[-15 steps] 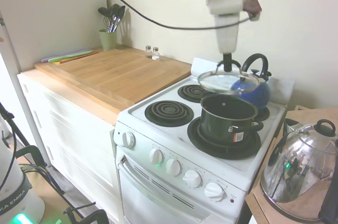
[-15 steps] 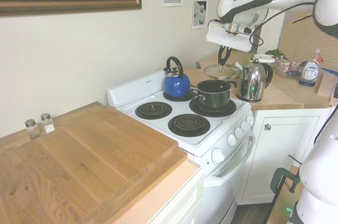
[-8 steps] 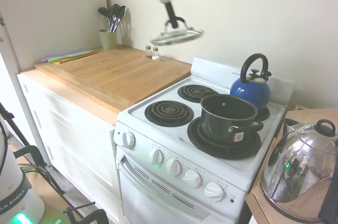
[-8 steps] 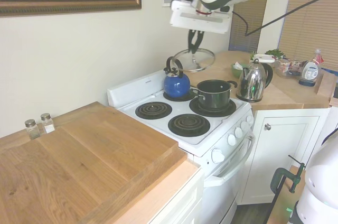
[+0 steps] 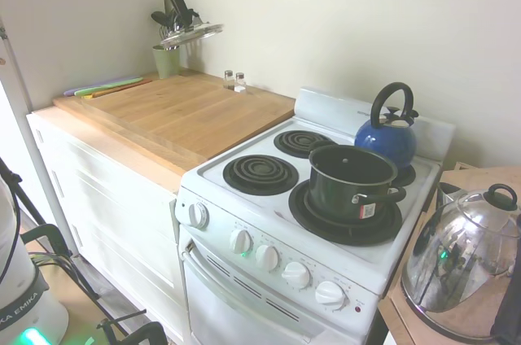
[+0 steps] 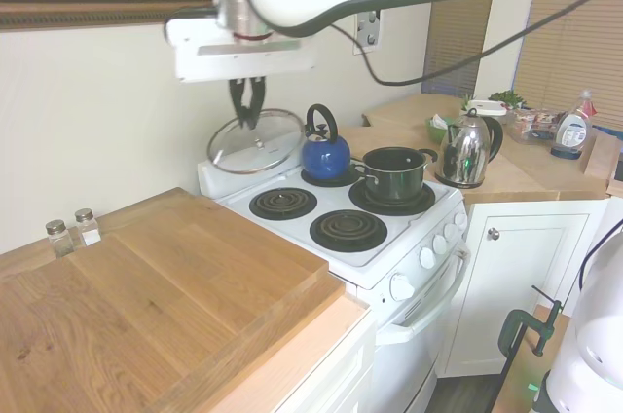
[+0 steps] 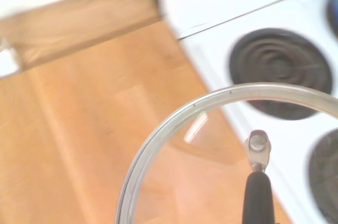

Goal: Uncover the lid of the pot

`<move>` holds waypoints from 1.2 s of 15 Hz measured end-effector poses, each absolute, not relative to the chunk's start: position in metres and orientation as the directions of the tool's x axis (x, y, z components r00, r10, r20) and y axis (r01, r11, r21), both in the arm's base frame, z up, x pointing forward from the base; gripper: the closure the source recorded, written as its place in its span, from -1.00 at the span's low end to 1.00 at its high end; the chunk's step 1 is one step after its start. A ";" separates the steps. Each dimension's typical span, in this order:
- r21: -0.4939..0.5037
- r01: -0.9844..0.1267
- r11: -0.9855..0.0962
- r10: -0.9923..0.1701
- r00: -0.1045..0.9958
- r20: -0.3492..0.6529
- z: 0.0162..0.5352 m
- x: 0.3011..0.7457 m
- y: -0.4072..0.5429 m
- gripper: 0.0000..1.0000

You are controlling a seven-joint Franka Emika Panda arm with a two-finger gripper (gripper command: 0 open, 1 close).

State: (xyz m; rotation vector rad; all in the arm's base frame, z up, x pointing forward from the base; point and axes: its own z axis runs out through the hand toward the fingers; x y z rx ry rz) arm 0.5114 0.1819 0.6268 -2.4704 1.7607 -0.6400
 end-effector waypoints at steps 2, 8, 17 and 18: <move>-0.234 -0.891 -0.390 -0.895 0.306 0.326 0.605 0.538 0.222 1.00; -0.117 -0.901 -0.418 -0.877 0.366 0.311 0.530 0.607 0.293 1.00; 0.024 -0.903 -0.429 -0.854 0.414 0.315 0.432 0.688 0.303 1.00; 0.031 -0.902 -0.430 -0.852 0.417 0.317 0.431 0.691 0.303 1.00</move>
